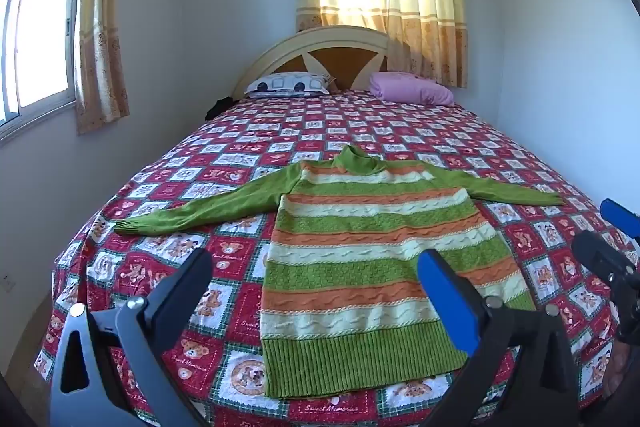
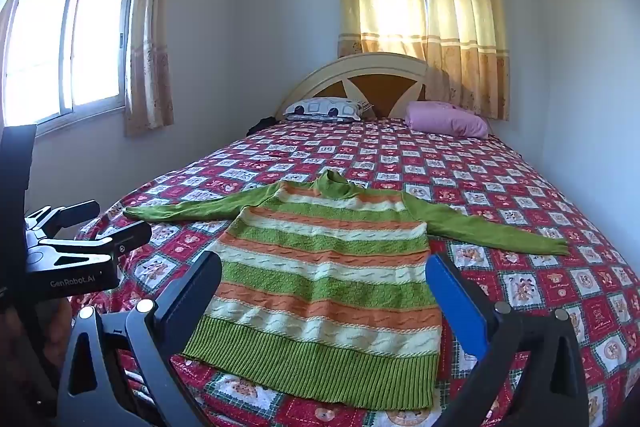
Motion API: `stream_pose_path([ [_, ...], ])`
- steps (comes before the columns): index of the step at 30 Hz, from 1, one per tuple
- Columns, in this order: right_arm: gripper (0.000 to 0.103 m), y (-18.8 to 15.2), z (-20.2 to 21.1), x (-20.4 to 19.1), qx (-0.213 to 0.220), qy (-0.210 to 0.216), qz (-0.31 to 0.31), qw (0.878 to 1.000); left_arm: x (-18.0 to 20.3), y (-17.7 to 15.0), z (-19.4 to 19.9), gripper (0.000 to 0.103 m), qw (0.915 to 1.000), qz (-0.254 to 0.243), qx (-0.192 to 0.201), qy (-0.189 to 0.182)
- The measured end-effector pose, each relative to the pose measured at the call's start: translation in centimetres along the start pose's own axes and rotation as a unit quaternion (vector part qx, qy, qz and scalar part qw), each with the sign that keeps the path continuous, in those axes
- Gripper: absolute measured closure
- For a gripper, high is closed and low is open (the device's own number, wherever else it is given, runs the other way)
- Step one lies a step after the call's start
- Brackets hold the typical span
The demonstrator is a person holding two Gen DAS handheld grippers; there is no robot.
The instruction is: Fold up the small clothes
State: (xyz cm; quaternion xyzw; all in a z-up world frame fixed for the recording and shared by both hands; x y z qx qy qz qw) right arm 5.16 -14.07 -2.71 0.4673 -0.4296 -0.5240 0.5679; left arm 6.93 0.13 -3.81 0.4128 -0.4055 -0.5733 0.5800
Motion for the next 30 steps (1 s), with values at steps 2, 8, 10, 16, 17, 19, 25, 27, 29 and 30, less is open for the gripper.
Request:
stream_pose_path([
  [2, 0.001, 0.0, 0.0, 0.0, 0.002, 0.001, -0.003, 1.0, -0.3, 0.1, -0.1, 0.0, 1.0, 0.003, -0.001, -0.006],
  [8, 0.001, -0.4, -0.2, 0.0, 0.0, 0.0, -0.002, 1.0, -0.7, 0.2, -0.4, 0.0, 0.9999, -0.01, 0.0, 0.008],
  [10, 0.001, -0.4, -0.2, 0.1, -0.002, 0.0, -0.002, 1.0, -0.5, 0.0, -0.3, 0.0, 0.9998, -0.015, 0.002, 0.014],
  [16, 0.001, -0.5, -0.3, 0.1, -0.004, 0.001, -0.002, 1.0, -0.9, 0.1, -0.5, 0.0, 0.9997, -0.015, 0.001, 0.017],
  [17, 0.001, -0.5, -0.3, 0.1, -0.004, 0.001, -0.003, 1.0, -1.0, 0.1, -0.6, 0.0, 0.9997, -0.014, 0.0, 0.018],
  [19, 0.001, -0.8, -0.3, 0.0, -0.004, 0.0, -0.002, 1.0, -0.6, -0.1, -0.5, 0.0, 0.9997, -0.015, 0.0, 0.02],
  [25, 0.001, -0.9, -0.4, -0.1, -0.006, 0.0, -0.003, 1.0, -1.0, -0.3, -0.7, 0.0, 0.9997, -0.012, -0.004, 0.02],
  [27, 0.001, -1.0, -0.4, -0.1, -0.006, 0.0, -0.002, 1.0, -1.1, -0.3, -0.7, 0.0, 0.9997, -0.013, -0.003, 0.022],
  [29, 0.001, -0.9, -0.4, -0.1, -0.006, 0.001, -0.003, 1.0, -1.2, -0.3, -0.7, 0.0, 0.9997, -0.012, -0.004, 0.02],
  [30, 0.001, -1.0, -0.4, -0.1, -0.006, 0.001, -0.003, 1.0, -1.2, -0.3, -0.7, 0.0, 0.9997, -0.012, -0.005, 0.02],
])
Point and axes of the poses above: each gripper's, at about its wrist camera, not at the fingertips, and z roughly against the way its jaws point, x to its right, y to its top, the point moved 8 cm from there along -z, roughly the way its jaws point, and after that the axes turned 9 degrees about x, right-handed, at the moved point
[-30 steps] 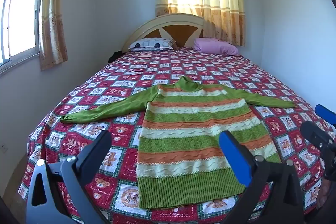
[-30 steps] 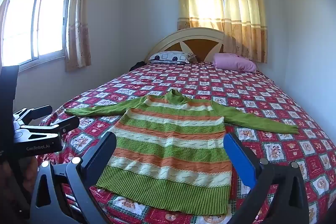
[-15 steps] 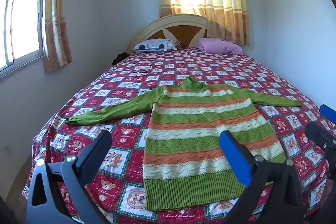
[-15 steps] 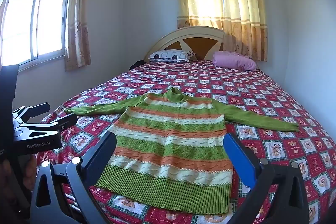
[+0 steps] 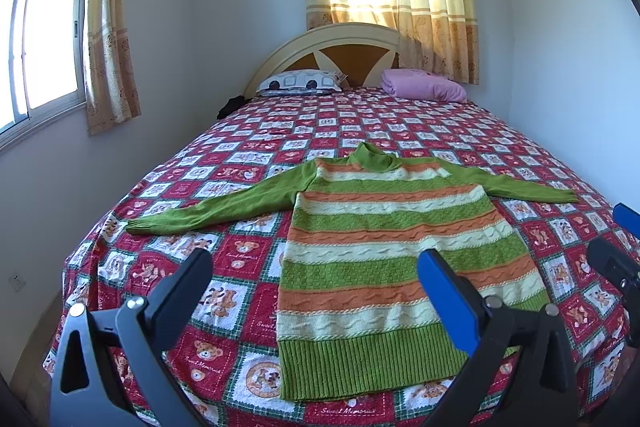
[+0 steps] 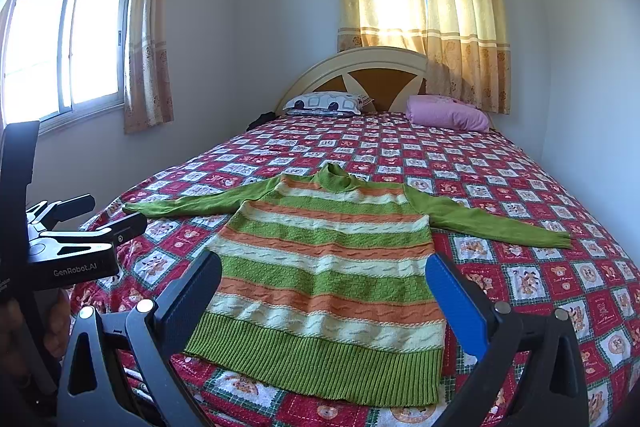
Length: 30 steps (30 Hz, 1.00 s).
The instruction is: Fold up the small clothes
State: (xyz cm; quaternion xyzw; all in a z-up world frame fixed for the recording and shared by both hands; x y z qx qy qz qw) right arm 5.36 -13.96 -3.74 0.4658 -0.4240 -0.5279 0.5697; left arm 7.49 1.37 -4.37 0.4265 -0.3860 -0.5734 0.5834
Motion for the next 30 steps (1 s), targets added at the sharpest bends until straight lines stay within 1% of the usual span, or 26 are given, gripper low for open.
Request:
stream_pose_path([
  [30, 0.001, -0.58, -0.14, -0.36, -0.004, 0.003, 0.001, 1.0, -0.3, 0.05, -0.08, 0.0, 1.0, 0.001, 0.002, 0.004],
])
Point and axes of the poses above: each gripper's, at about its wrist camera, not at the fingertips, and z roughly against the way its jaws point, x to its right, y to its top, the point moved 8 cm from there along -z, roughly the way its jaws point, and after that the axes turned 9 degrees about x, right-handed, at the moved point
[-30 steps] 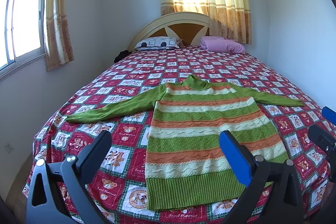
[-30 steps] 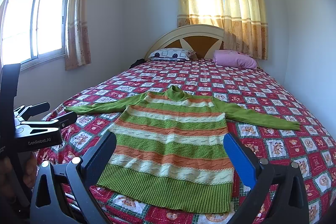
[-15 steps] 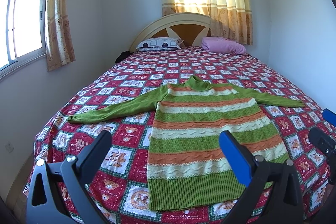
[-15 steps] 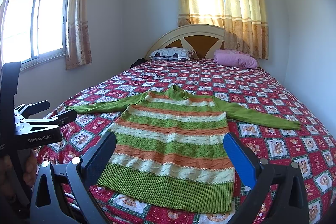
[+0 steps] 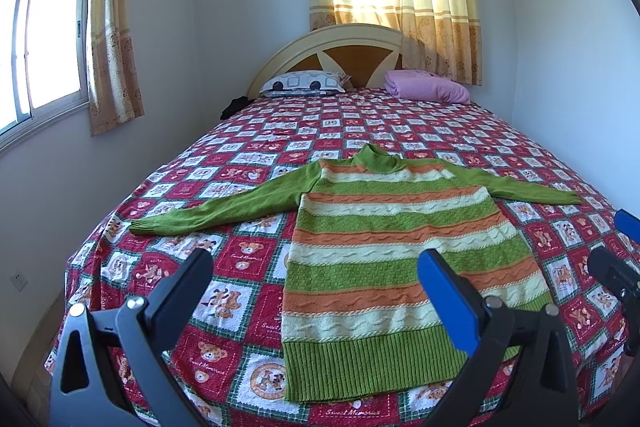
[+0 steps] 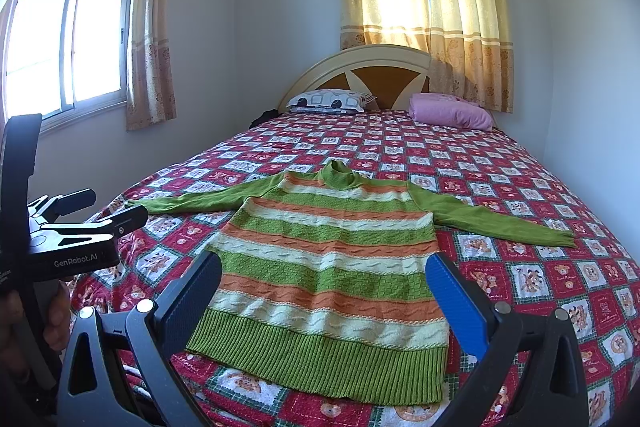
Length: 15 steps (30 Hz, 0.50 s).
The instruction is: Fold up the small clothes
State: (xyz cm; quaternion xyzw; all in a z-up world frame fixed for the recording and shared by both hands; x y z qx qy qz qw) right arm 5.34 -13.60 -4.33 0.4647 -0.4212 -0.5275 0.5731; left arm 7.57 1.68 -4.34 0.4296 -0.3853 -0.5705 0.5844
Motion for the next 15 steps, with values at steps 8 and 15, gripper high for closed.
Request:
stream_pose_path([
  [8, 0.001, -0.06, -0.09, -0.02, -0.001, 0.0, 0.0, 1.0, -0.16, -0.04, -0.03, 0.0, 1.0, 0.0, 0.0, 0.0],
  [15, 0.001, -0.2, -0.11, -0.08, -0.002, 0.001, 0.0, 1.0, -0.14, -0.04, -0.03, 0.0, 1.0, 0.0, 0.0, 0.0],
])
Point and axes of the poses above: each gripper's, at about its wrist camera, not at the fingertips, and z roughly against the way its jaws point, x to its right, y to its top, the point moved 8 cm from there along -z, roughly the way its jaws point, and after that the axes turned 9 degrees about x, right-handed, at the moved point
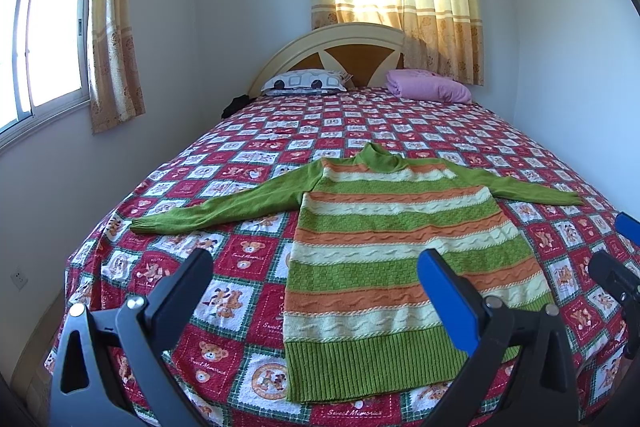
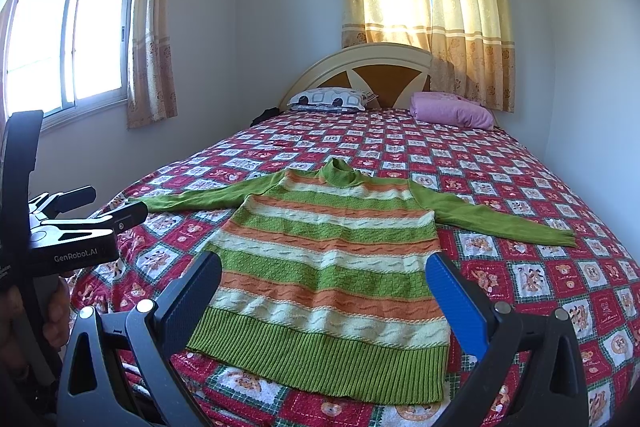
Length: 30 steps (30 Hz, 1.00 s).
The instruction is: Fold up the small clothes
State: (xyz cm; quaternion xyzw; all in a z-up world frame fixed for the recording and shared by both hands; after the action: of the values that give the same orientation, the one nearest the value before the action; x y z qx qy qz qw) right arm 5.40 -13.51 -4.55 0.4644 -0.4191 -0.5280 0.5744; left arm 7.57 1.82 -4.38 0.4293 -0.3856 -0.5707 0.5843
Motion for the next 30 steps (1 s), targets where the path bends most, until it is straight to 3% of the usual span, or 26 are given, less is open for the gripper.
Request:
stream_pose_path([
  [18, 0.001, -0.4, -0.7, 0.1, -0.011, 0.004, 0.001, 1.0, -0.4, -0.5, -1.1, 0.0, 0.9999, -0.005, -0.008, 0.004],
  [30, 0.001, -2.2, -5.0, 4.7, -0.047, -0.029, -0.025, 0.998, 0.1, -2.0, -6.6, 0.0, 0.9985, -0.027, -0.044, 0.017],
])
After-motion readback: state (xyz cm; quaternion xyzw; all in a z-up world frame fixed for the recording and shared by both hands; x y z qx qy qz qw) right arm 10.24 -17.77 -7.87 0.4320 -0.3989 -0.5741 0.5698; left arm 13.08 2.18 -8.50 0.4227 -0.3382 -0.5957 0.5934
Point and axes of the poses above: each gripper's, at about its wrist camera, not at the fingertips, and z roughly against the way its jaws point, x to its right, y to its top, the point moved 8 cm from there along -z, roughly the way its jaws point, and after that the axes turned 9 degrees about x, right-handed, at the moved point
